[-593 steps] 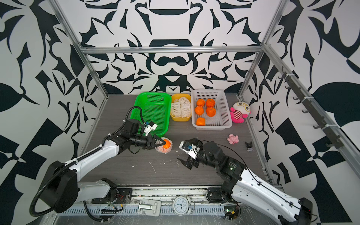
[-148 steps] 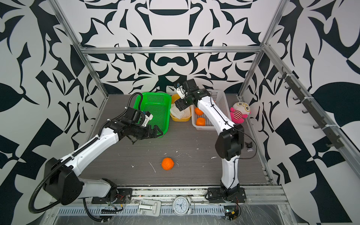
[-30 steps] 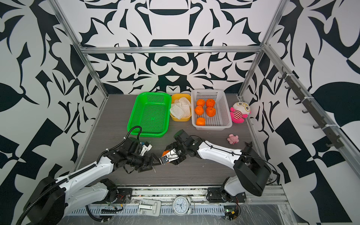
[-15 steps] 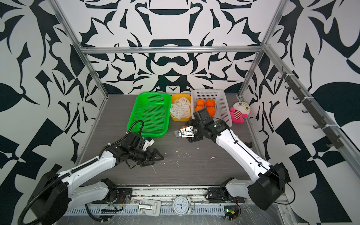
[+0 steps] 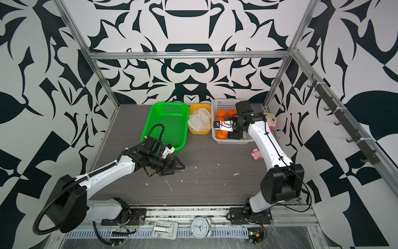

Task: Remove foam nets from oranges
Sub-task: Place the orange in the basket.

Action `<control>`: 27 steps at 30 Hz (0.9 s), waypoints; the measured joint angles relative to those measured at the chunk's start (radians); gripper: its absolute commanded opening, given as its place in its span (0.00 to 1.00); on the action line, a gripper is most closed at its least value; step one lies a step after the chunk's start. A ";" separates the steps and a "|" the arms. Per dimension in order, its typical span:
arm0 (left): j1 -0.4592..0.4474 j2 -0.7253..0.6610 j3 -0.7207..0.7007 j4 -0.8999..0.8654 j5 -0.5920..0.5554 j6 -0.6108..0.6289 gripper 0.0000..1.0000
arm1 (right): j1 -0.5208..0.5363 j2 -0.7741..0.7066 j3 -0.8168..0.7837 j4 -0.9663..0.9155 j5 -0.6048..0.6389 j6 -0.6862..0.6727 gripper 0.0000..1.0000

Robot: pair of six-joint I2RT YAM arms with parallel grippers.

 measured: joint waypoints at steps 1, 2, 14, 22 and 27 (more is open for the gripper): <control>0.002 0.003 0.000 -0.005 0.001 0.001 0.99 | -0.011 0.024 0.019 -0.013 0.001 -0.005 0.54; 0.003 0.003 0.000 -0.010 0.002 0.002 0.99 | -0.023 0.051 0.040 -0.027 0.003 -0.010 0.54; 0.028 0.012 0.021 -0.045 0.008 0.020 0.99 | -0.145 0.377 0.250 -0.090 0.021 -0.024 0.52; 0.061 0.002 0.023 -0.061 0.013 0.036 0.99 | -0.157 0.512 0.316 -0.102 0.027 -0.033 0.54; 0.079 -0.009 0.023 -0.077 0.019 0.051 0.99 | -0.157 0.571 0.372 -0.118 0.022 -0.047 0.55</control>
